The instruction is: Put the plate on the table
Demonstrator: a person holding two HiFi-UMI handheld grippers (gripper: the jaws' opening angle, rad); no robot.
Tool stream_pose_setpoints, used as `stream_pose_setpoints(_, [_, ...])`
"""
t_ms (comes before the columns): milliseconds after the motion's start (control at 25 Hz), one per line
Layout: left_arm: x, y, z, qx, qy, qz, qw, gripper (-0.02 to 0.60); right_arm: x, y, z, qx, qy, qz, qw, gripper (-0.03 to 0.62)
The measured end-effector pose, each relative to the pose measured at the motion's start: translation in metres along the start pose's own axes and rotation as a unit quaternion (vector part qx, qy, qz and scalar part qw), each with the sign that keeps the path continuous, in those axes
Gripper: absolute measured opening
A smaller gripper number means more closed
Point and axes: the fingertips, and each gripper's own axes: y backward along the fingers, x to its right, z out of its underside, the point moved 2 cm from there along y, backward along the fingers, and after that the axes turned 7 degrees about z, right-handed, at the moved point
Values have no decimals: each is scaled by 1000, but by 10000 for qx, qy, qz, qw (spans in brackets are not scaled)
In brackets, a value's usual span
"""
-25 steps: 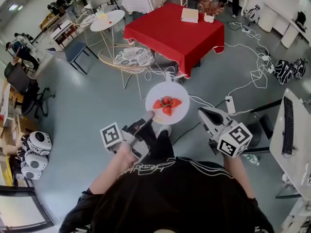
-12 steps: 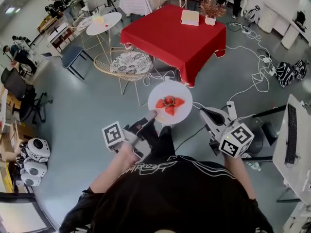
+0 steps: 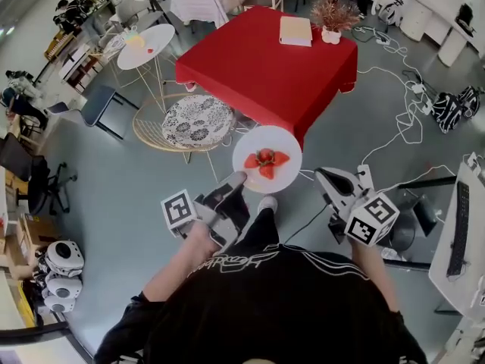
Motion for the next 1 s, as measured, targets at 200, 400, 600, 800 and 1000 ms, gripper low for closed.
stream_pose_setpoints(200, [-7, -63, -70, -192, 9, -76, 9998, 18, 49, -73, -27, -40, -113, 135, 9998, 8])
stream_pose_setpoints(400, [-13, -120, -133, -331, -57, -121, 9994, 18, 91, -141, -49, -114, -191, 195, 9996, 8])
stream_pose_setpoints(600, [-22, -155, -183, -305, 40, -163, 9994, 18, 122, -192, -68, -103, -213, 309, 9992, 8])
stream_pose_setpoints(800, [-33, -180, -215, -321, 148, -175, 9992, 18, 140, -224, -74, -215, -194, 361, 9989, 8])
stream_pose_setpoints(1000, [-43, -206, -238, -327, 174, -194, 9991, 18, 162, -245, -83, -225, -210, 426, 9986, 8])
